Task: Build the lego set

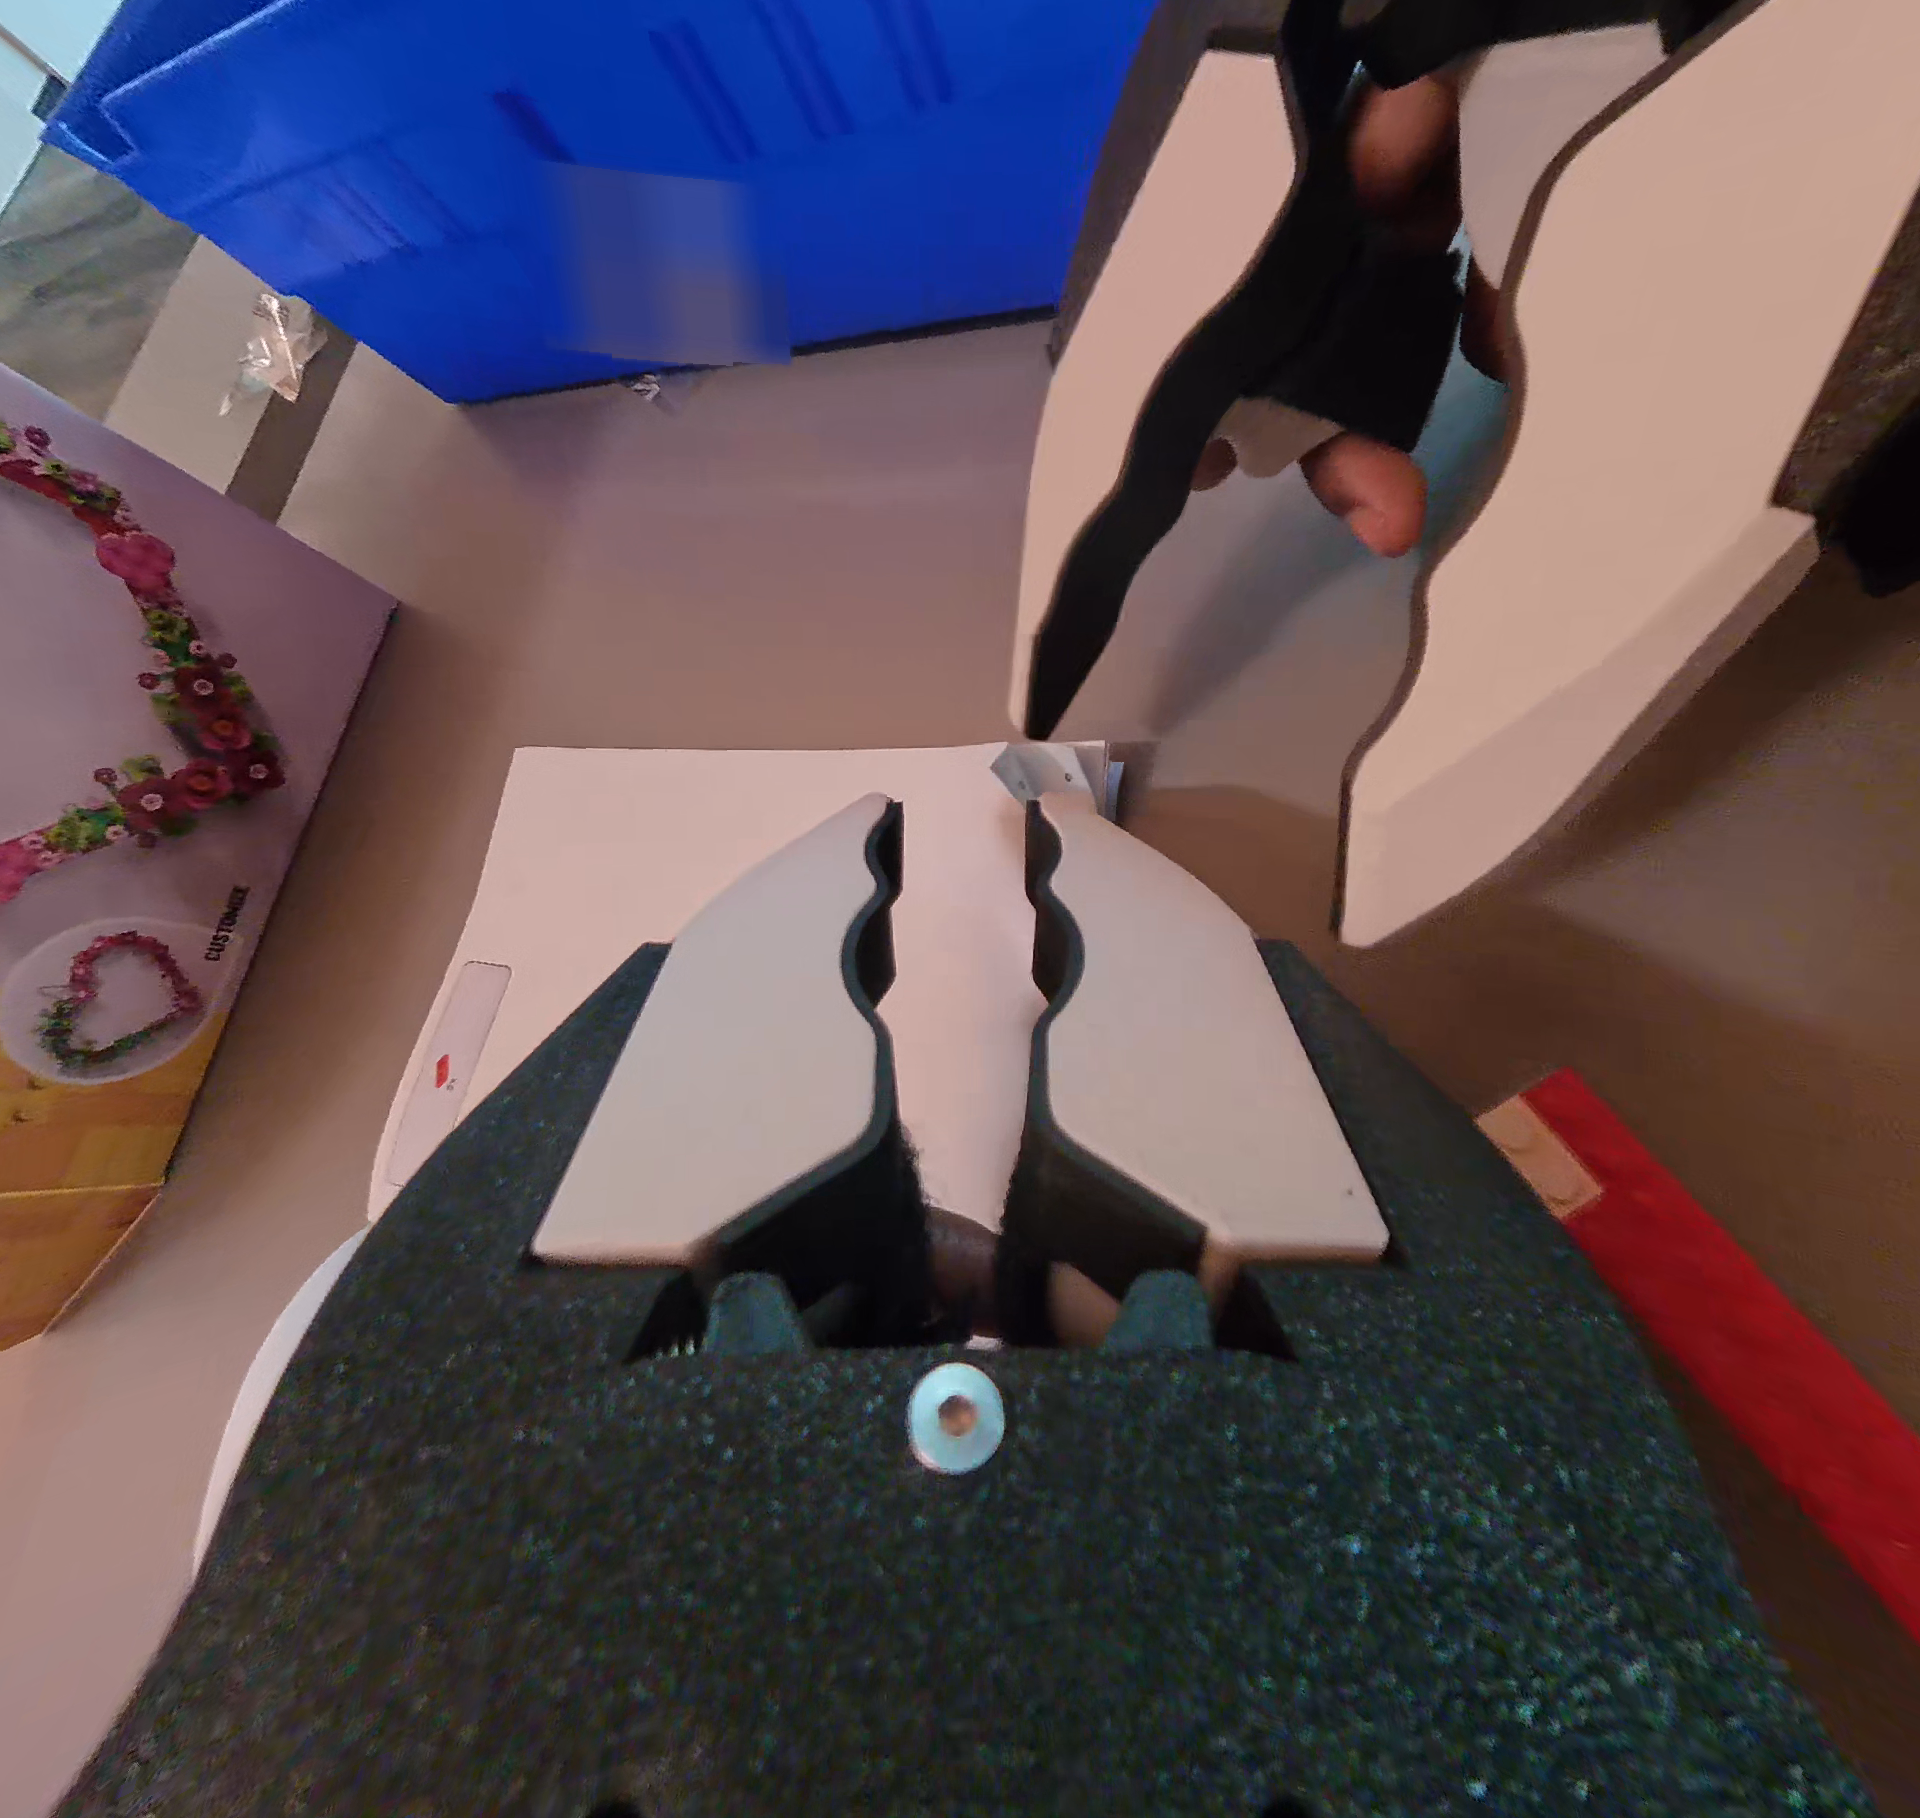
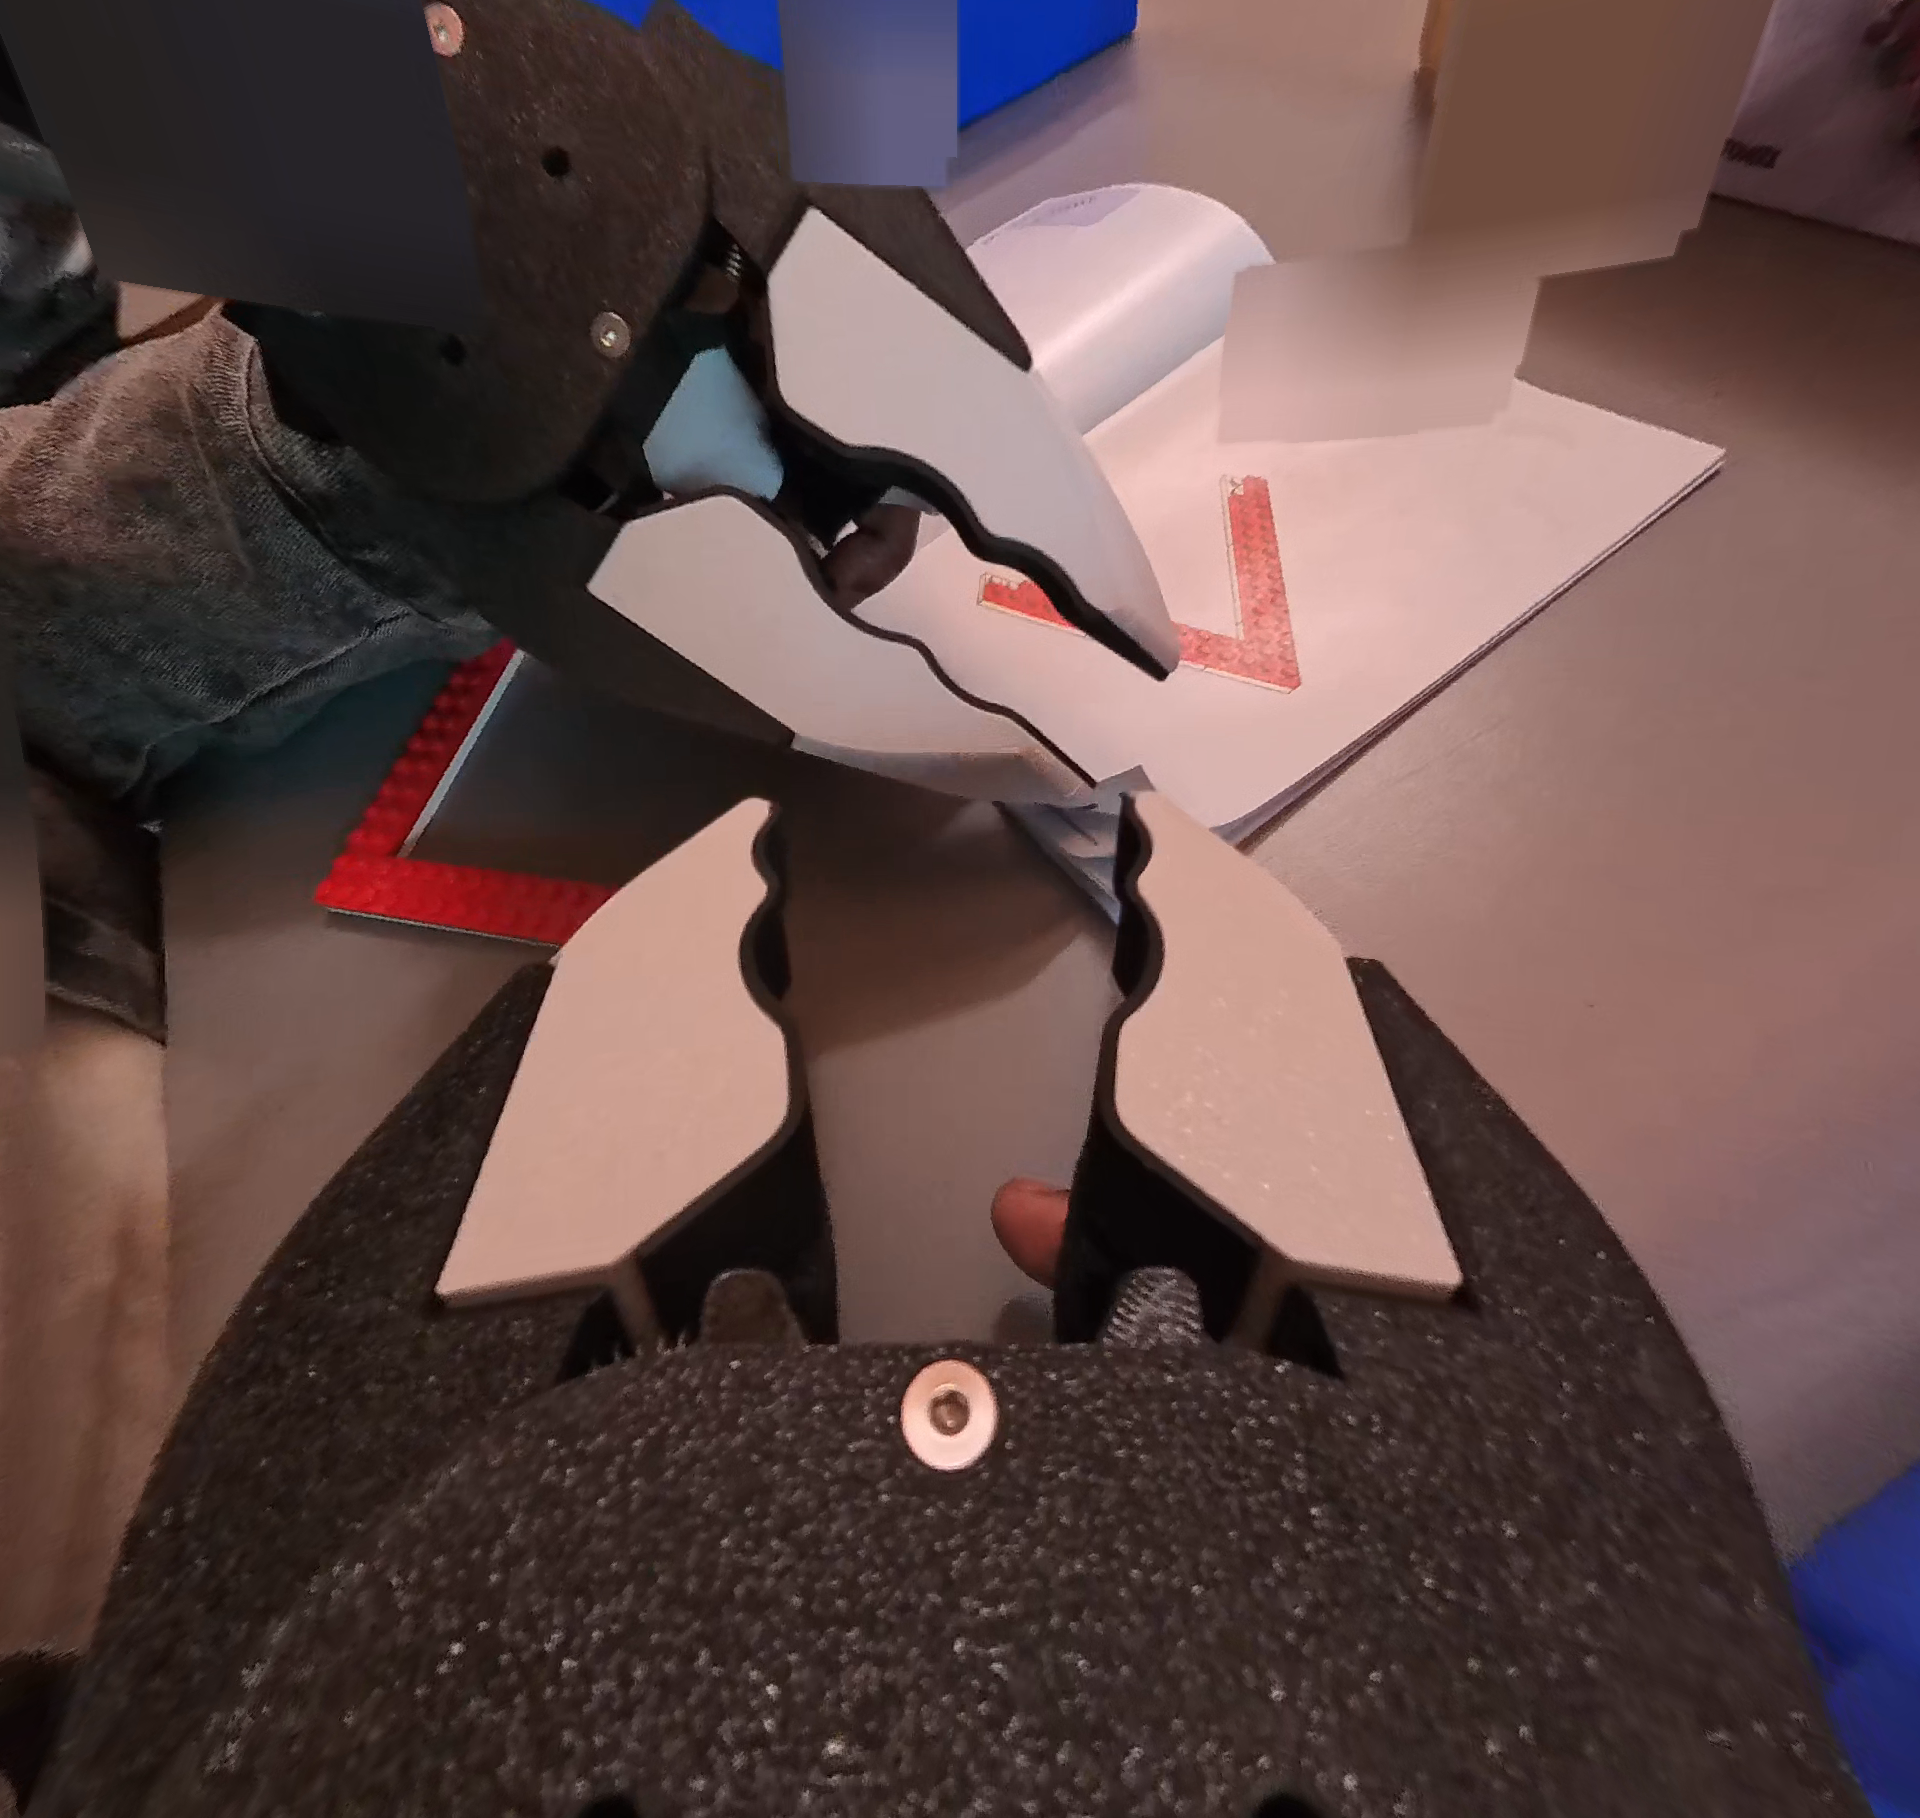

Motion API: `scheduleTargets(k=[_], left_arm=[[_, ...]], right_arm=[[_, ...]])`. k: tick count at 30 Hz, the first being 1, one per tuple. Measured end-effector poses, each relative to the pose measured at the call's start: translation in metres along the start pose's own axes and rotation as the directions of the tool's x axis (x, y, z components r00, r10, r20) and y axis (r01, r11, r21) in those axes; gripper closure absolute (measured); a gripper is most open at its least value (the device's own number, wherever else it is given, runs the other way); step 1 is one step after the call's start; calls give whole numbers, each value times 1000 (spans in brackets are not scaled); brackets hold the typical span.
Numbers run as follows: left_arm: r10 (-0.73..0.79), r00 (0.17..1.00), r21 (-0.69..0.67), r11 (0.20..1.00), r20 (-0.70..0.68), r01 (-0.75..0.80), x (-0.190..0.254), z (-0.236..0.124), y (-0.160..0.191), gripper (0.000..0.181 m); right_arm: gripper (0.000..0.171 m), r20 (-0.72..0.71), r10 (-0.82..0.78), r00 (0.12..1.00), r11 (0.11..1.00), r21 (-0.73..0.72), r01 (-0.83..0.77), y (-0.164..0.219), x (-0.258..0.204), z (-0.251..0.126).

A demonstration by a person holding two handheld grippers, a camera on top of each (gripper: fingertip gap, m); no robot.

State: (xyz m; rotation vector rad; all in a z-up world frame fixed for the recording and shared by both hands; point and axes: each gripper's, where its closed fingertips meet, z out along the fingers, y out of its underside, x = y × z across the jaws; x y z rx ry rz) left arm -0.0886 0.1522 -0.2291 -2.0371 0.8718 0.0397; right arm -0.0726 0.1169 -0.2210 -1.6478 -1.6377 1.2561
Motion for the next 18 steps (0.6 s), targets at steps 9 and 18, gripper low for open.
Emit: scheduleTargets(k=[9, 18], left_arm=[[15, 1000, -6, 1000, -13, -15, 4, 0, 0, 160], [0, 1000, -31, 1000, -14, -1, 6, 1, 2, 158]], right_arm=[[101, 36, 33, 999, 997, -77, -30, 10, -2, 9], [95, 72, 34, 997, 996, -83, -28, 10, -8, 11]])
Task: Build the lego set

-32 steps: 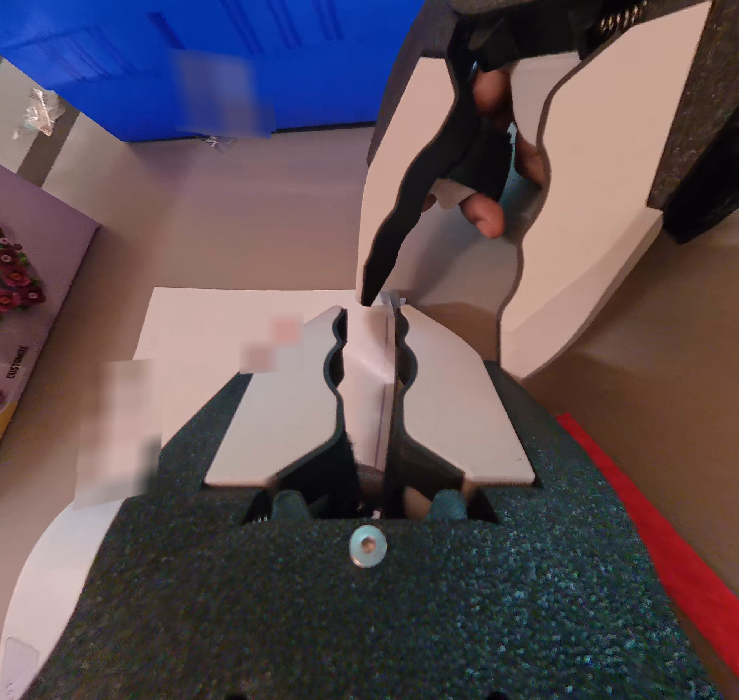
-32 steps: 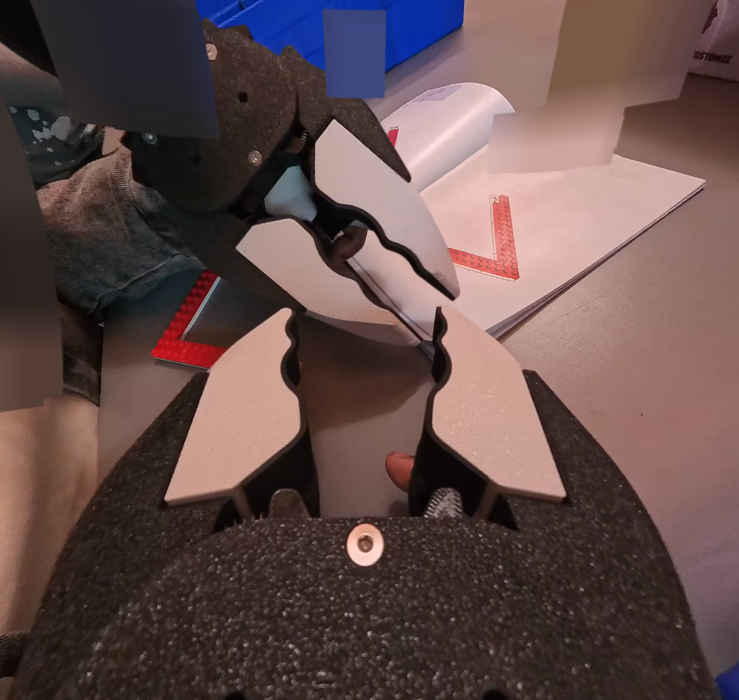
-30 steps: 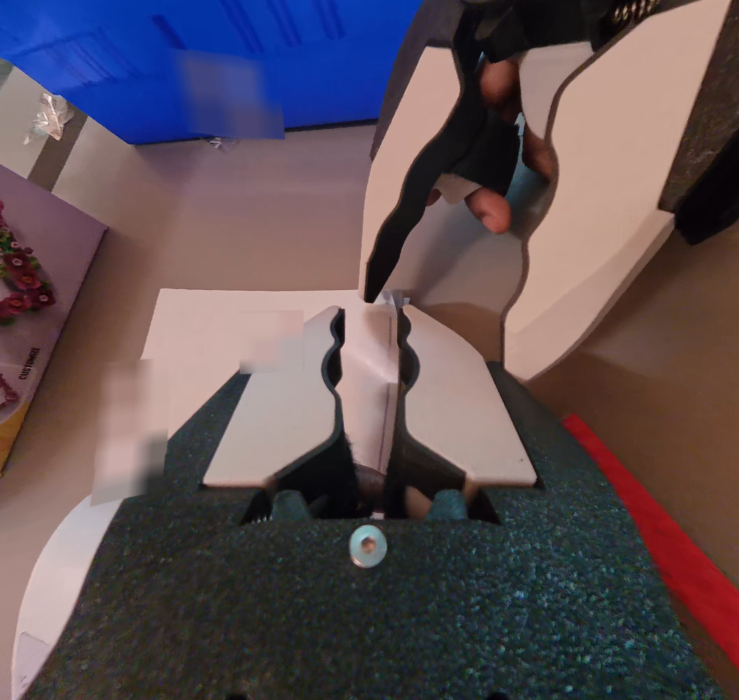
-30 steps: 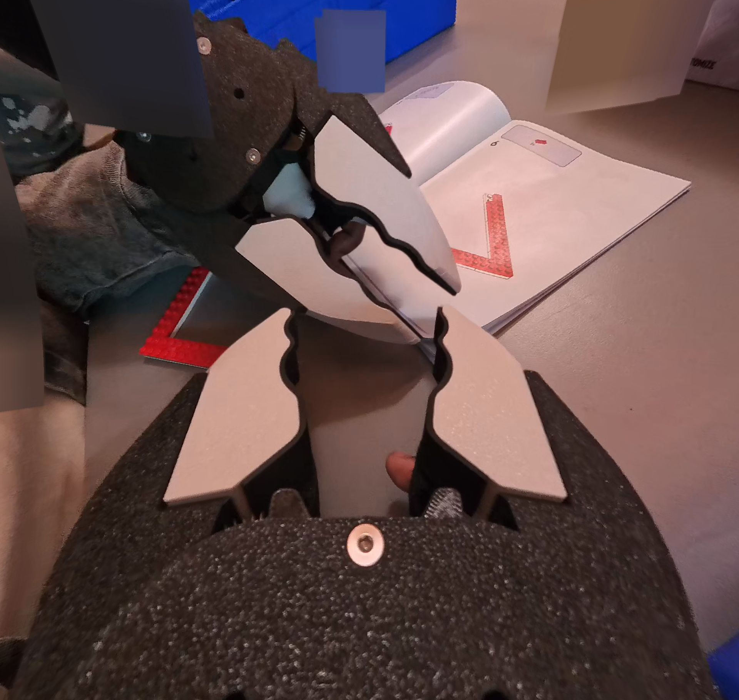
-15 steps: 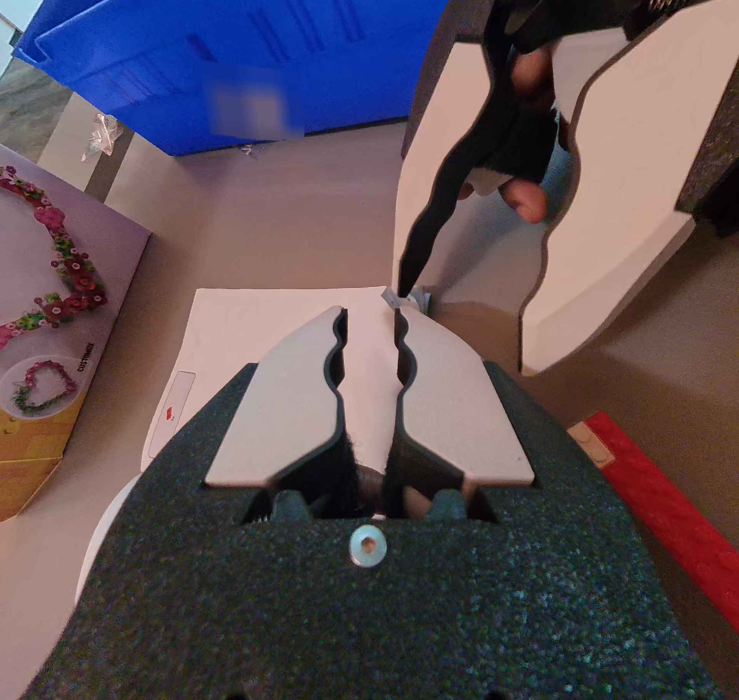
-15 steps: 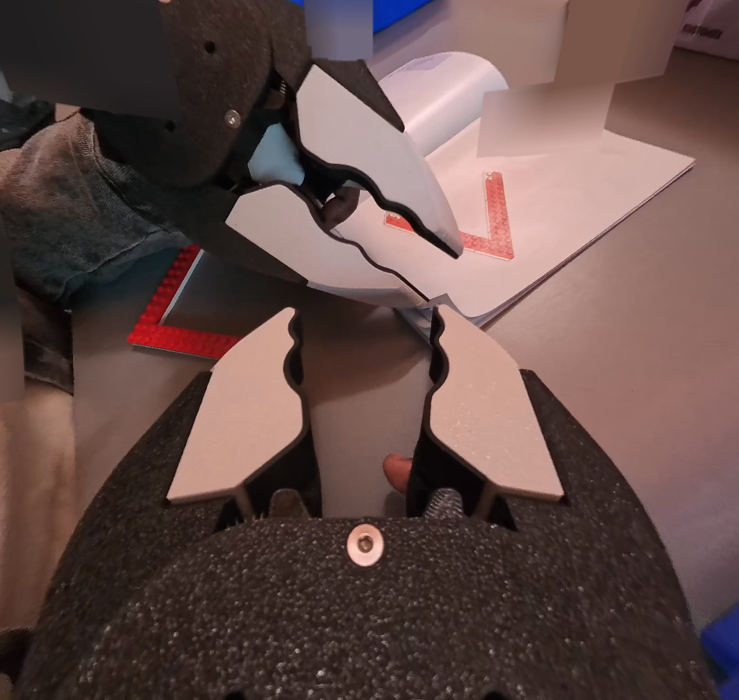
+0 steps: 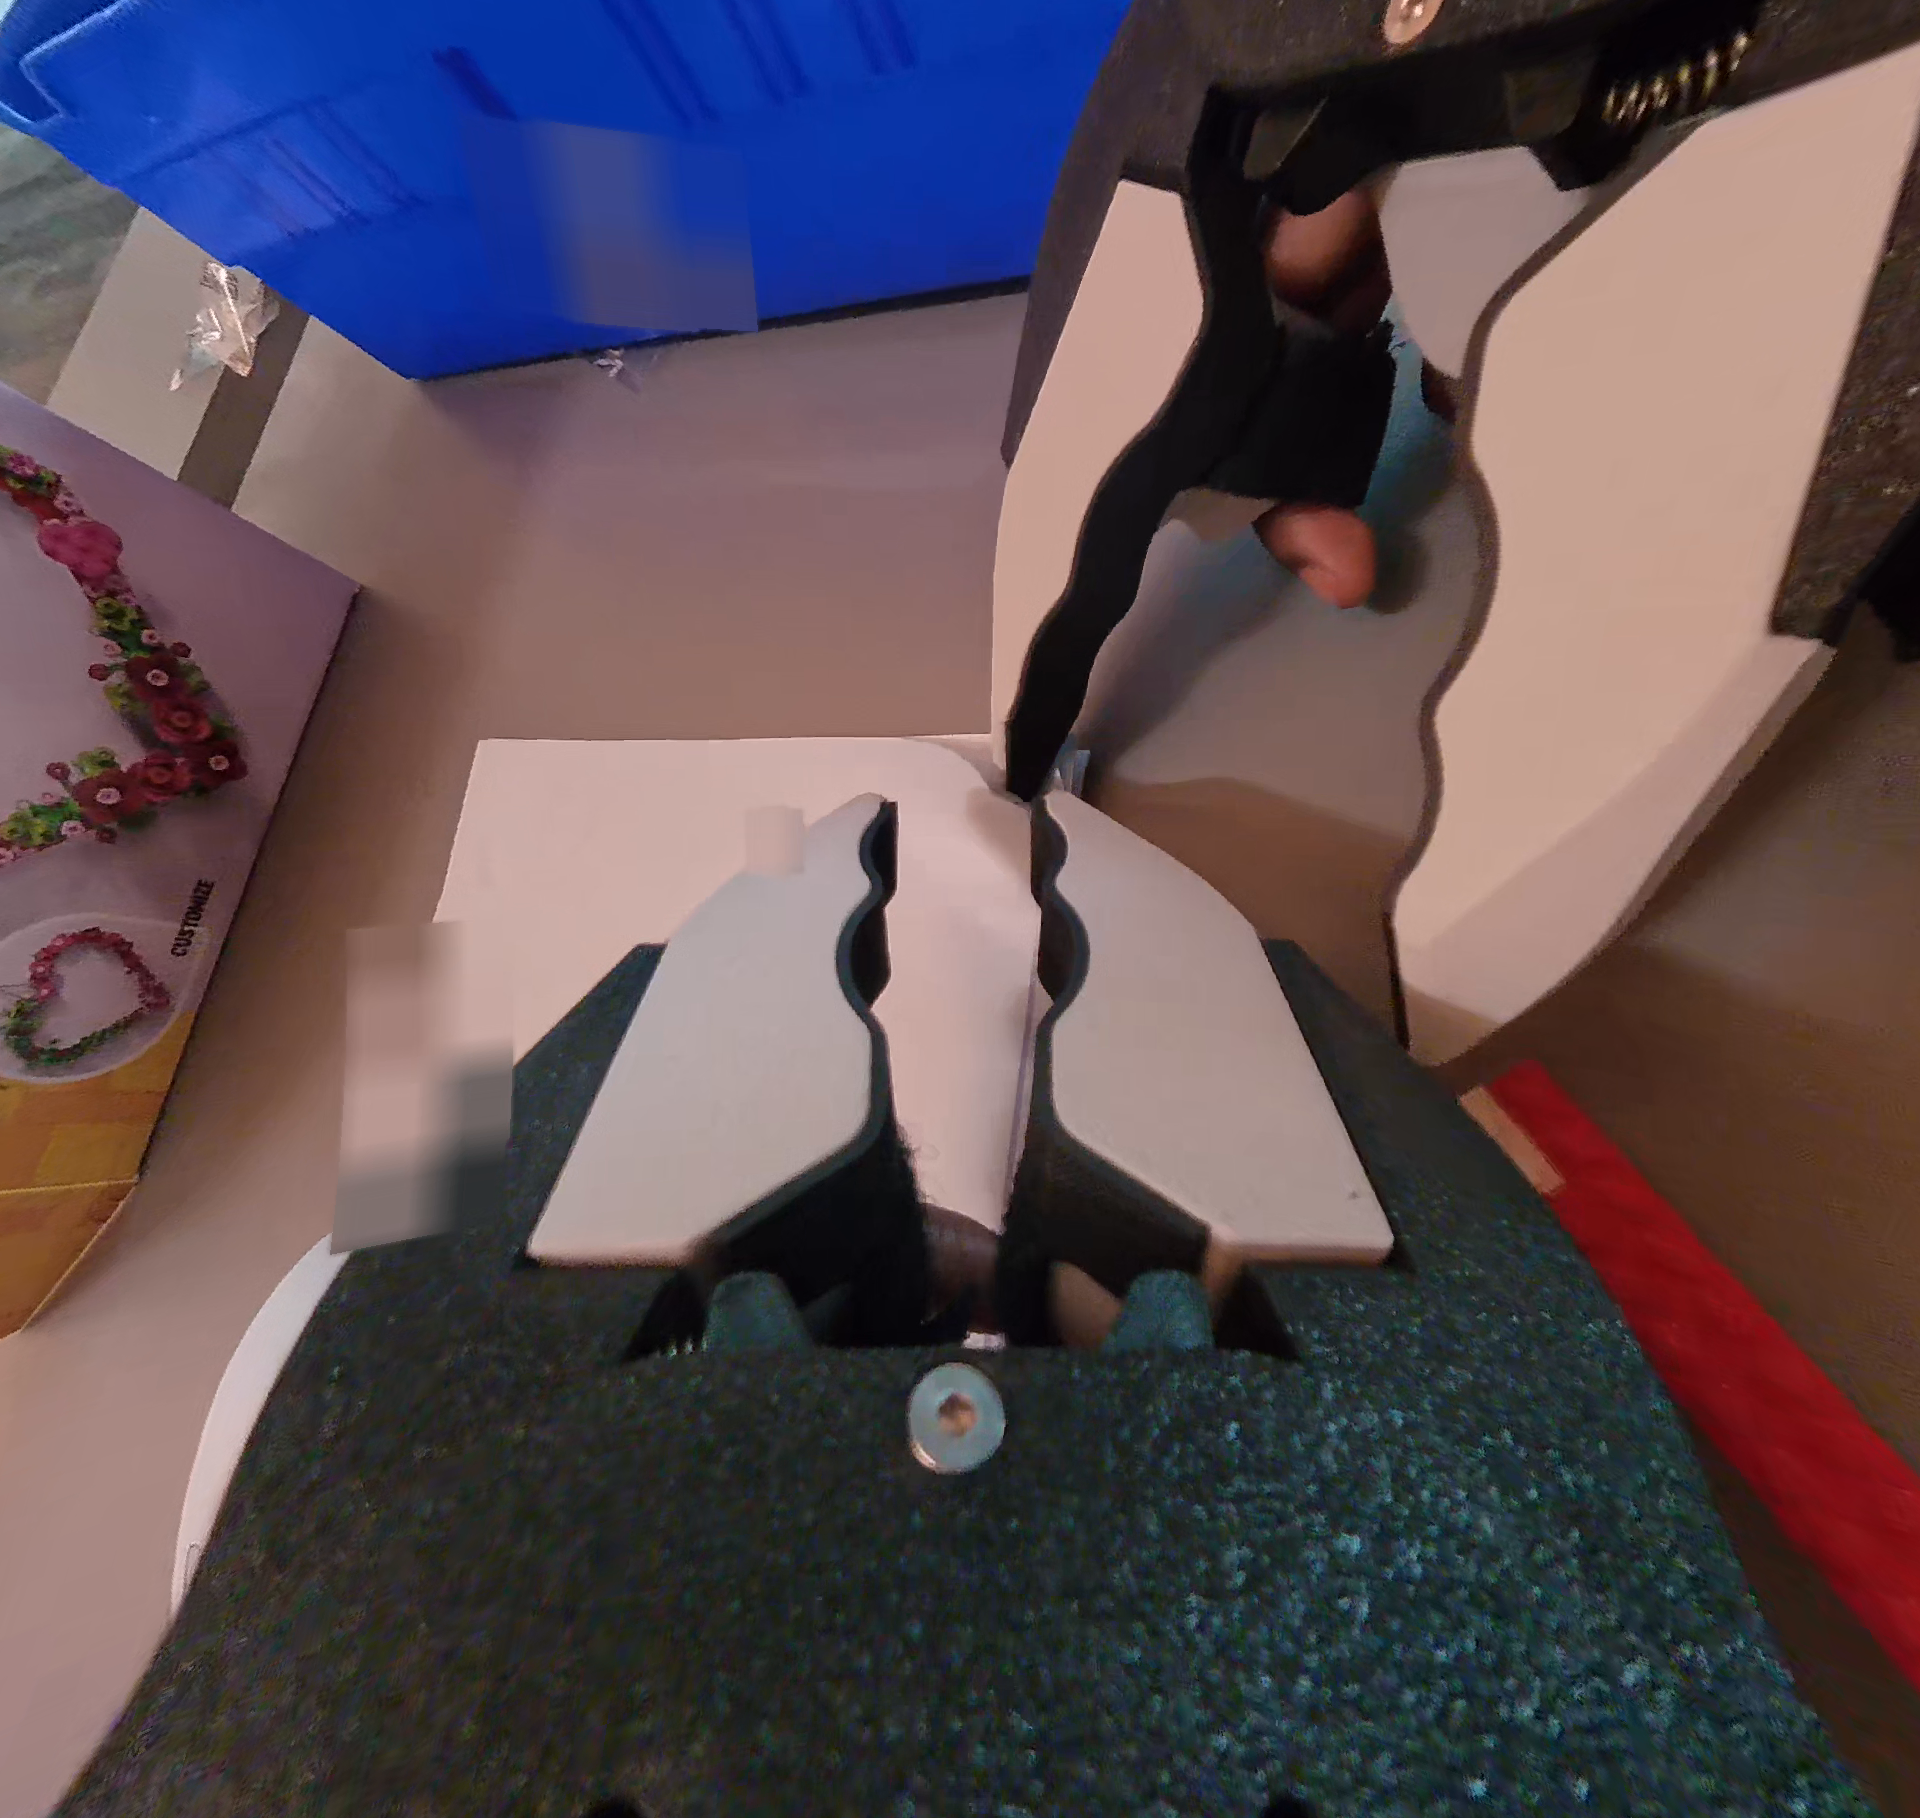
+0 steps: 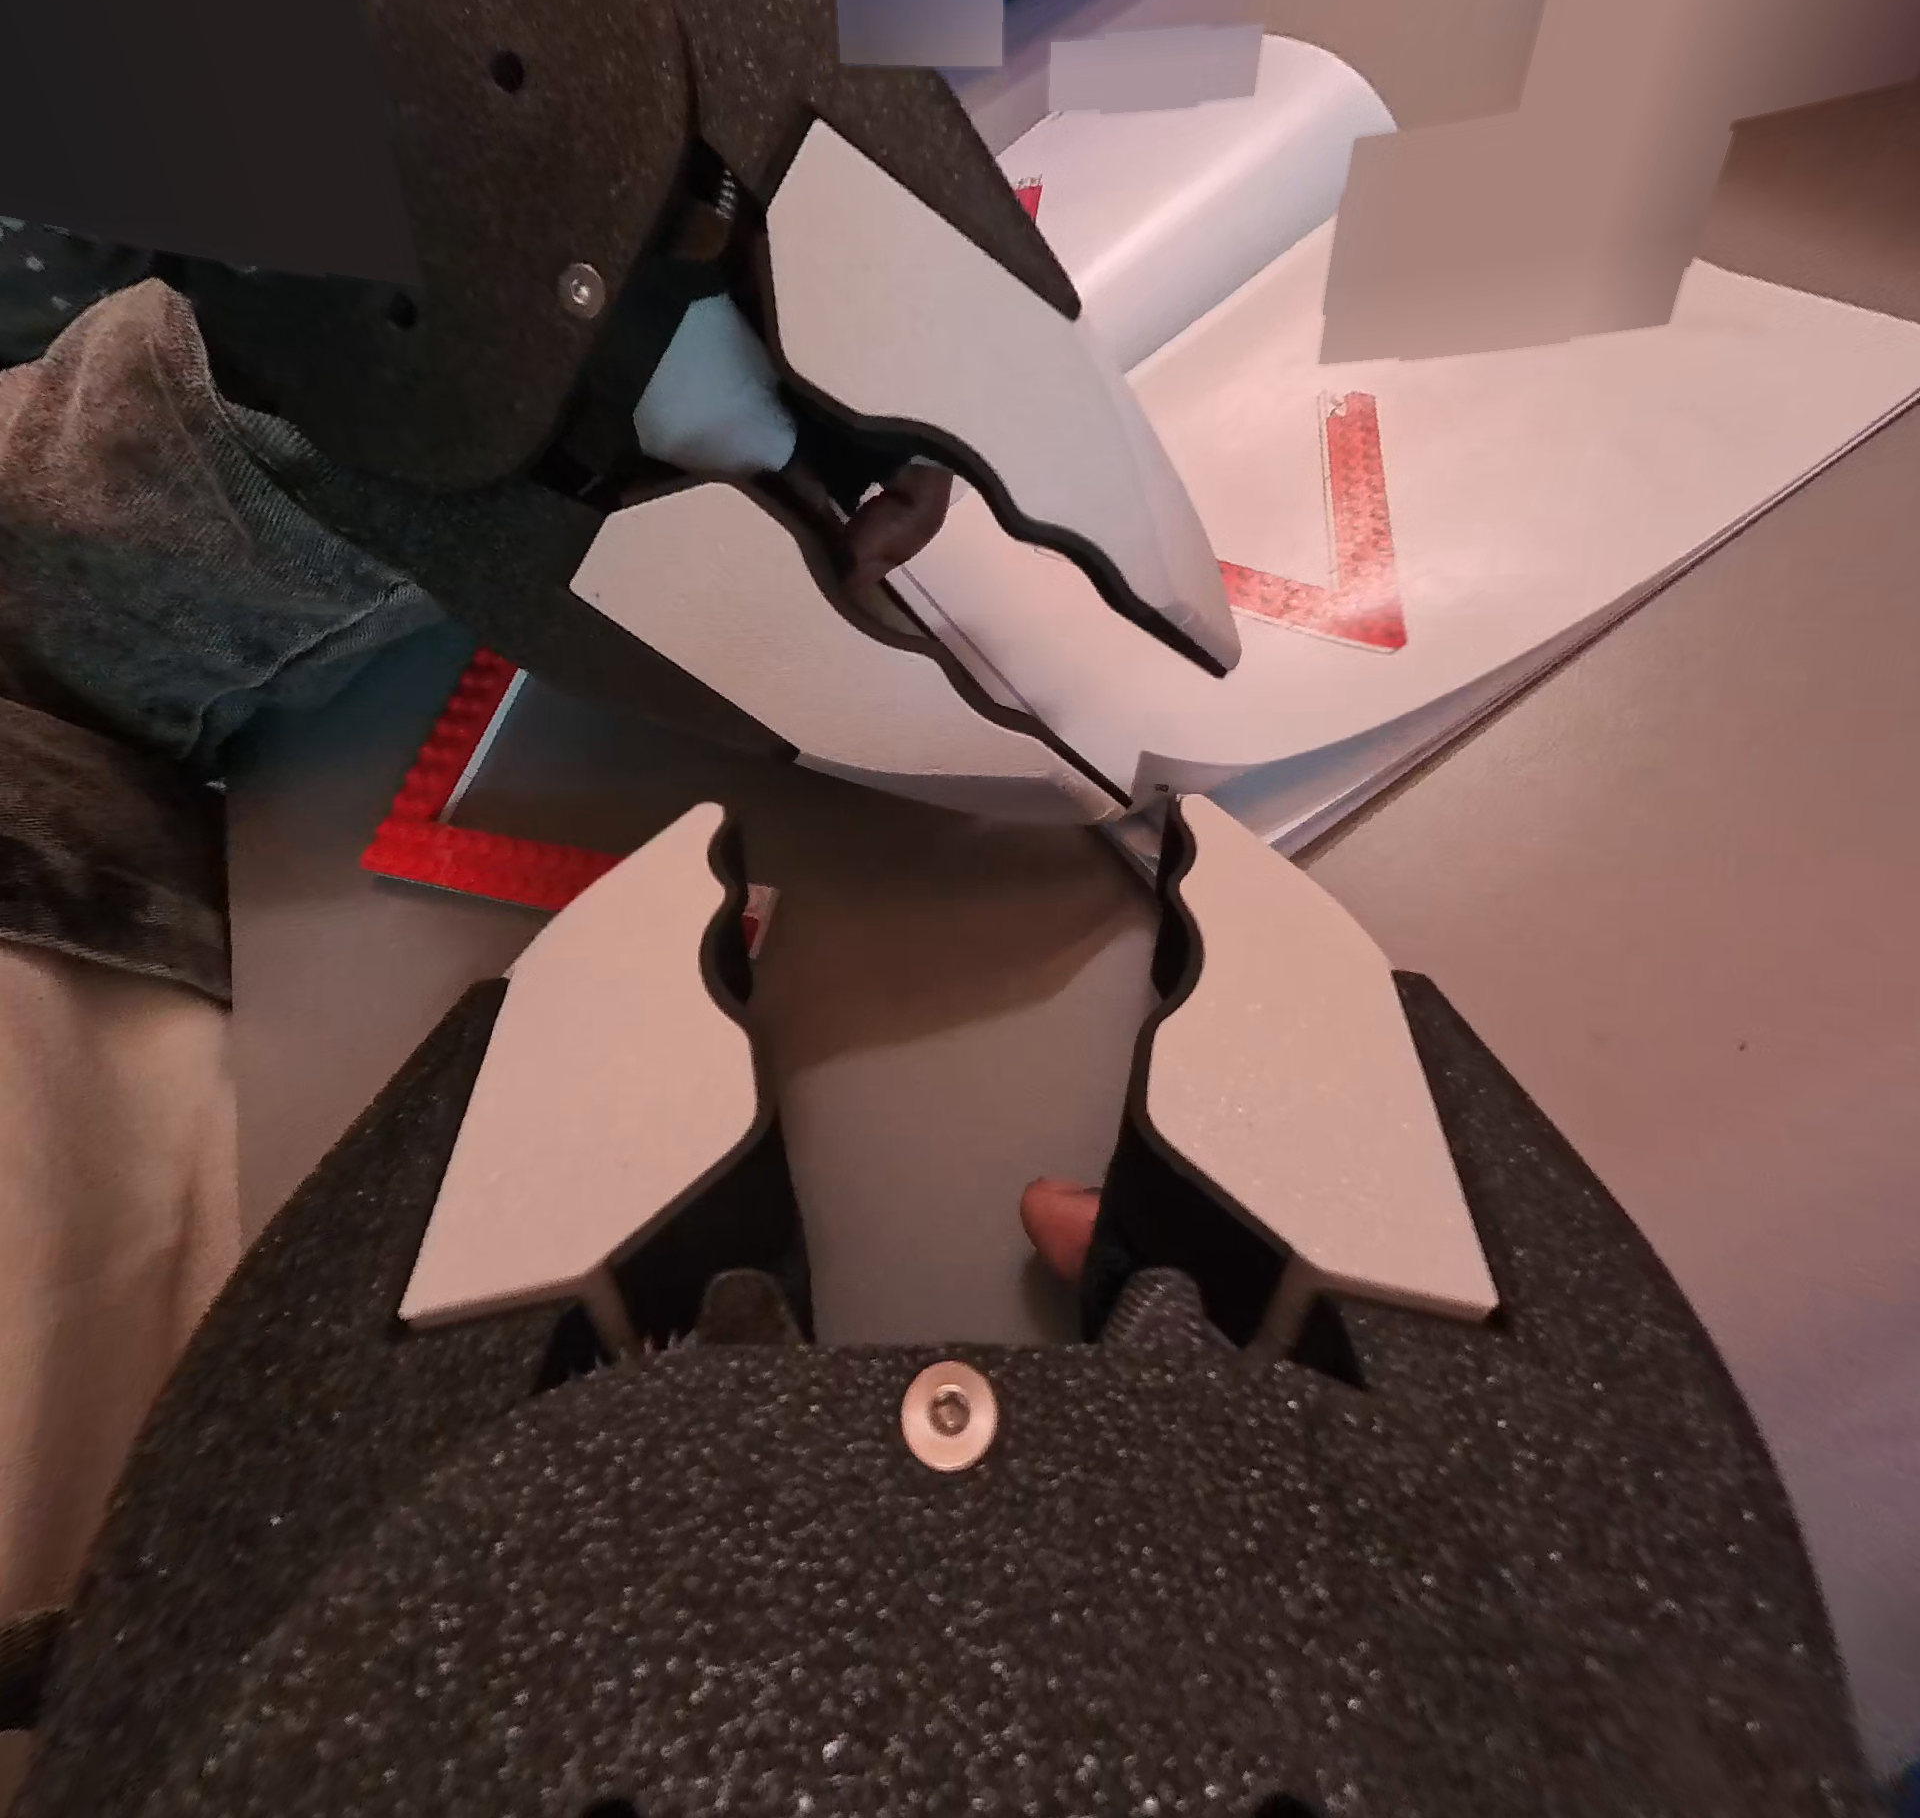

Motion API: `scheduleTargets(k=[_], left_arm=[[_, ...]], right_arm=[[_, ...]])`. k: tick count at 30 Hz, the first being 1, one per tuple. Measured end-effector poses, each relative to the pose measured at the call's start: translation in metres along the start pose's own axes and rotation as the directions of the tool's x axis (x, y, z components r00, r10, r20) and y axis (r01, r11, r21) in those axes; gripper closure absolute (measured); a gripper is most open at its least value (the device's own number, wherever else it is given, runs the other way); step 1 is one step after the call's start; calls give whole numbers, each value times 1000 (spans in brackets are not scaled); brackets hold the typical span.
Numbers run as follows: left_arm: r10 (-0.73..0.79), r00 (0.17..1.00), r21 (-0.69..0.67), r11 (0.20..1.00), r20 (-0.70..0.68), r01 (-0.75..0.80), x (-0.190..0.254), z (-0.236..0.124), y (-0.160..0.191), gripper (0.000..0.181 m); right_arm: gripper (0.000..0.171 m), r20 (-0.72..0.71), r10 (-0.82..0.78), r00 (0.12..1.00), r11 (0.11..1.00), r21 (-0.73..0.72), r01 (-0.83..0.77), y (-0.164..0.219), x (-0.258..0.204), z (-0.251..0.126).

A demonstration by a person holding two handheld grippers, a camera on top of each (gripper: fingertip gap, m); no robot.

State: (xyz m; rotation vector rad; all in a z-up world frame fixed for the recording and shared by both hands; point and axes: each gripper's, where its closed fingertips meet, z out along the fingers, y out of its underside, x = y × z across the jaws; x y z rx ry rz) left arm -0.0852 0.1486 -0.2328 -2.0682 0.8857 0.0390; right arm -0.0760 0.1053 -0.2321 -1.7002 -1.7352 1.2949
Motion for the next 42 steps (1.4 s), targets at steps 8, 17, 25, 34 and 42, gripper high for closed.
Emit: scheduleTargets(k=[8, 17, 25, 34, 42], left_arm=[[-21, 999, -37, 999, 41, 23, -6, 1, 5, 156], [-4, 999, -42, 999, 50, 6, -6, 3, 7, 172], [-101, 991, 9, 995, -86, 102, 9, 2, -1, 159], [-30, 999, -35, 999, -17, 29, 7, 7, 4, 175], [-71, 996, 39, 997, 53, 69, -9, -7, -8, 181]], right_arm=[[101, 46, 35, 998, 996, 76, -38, -10, -3, -5], [99, 23, 37, 999, 997, 72, -39, -9, -1, -5], [90, 35, 73, 997, 997, 15, -73, -1, -1, -1], [88, 64, 62, 996, 996, 63, -67, -8, -6, -3], [88, 51, 80, 995, 997, 4, -80, 0, -4, 1]])
